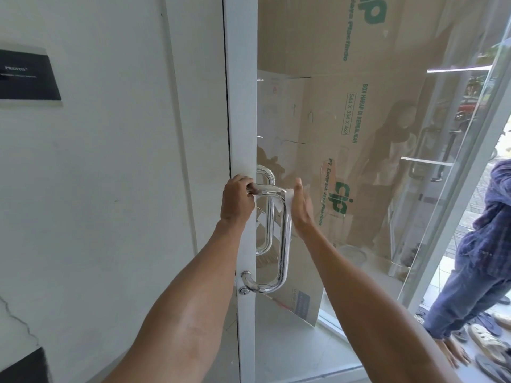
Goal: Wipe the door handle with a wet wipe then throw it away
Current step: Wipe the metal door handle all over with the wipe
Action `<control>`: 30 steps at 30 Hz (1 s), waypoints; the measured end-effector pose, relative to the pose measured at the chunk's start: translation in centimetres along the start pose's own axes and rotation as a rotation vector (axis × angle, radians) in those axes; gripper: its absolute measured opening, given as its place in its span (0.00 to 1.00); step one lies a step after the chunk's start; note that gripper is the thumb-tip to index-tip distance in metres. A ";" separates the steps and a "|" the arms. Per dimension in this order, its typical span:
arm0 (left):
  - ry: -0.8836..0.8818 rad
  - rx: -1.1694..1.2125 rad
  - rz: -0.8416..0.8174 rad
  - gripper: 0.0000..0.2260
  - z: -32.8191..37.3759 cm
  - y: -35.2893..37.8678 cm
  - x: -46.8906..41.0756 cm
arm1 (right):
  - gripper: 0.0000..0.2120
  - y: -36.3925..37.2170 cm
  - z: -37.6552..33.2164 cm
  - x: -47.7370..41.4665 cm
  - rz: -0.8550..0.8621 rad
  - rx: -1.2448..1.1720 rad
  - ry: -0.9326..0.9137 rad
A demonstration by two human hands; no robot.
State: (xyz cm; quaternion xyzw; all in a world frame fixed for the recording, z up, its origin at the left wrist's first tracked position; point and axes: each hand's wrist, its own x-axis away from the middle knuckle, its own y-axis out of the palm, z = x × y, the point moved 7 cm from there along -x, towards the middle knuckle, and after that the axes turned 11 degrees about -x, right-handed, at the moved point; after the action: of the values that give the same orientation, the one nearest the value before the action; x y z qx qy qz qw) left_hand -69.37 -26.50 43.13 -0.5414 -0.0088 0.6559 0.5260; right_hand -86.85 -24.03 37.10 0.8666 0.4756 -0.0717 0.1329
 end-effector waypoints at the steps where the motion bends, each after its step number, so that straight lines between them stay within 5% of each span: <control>1: -0.003 -0.004 -0.002 0.15 -0.1 0.1 0.0 | 0.27 -0.4 0.8 0.1 0.013 0.016 0.021; 8: -0.003 -0.013 -0.004 0.15 -0.2 0.3 -0.1 | 0.36 -1.4 5.4 1.4 -0.022 0.071 0.271; 15: 0.011 0.003 0.011 0.16 -0.2 0.3 -0.1 | 0.37 1.7 -0.7 -0.9 -0.097 0.090 0.087; 19: 0.002 -0.008 -0.001 0.18 -0.4 0.5 -0.2 | 0.42 4.5 -3.5 -1.6 -0.180 0.375 -0.033; 23: 0.010 -0.027 0.001 0.16 -0.5 0.5 -0.3 | 0.39 6.3 -3.9 -0.9 -0.260 0.581 -0.147; 30: 0.013 0.005 0.014 0.17 -0.5 0.3 -0.1 | 0.23 2.1 -2.1 -1.4 -0.127 0.432 -0.154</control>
State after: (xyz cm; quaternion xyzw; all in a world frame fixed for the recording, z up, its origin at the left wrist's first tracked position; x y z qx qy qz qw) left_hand -69.25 -26.97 42.79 -0.5445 0.0001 0.6560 0.5227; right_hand -85.80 -25.62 39.75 0.8353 0.4912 -0.2459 -0.0246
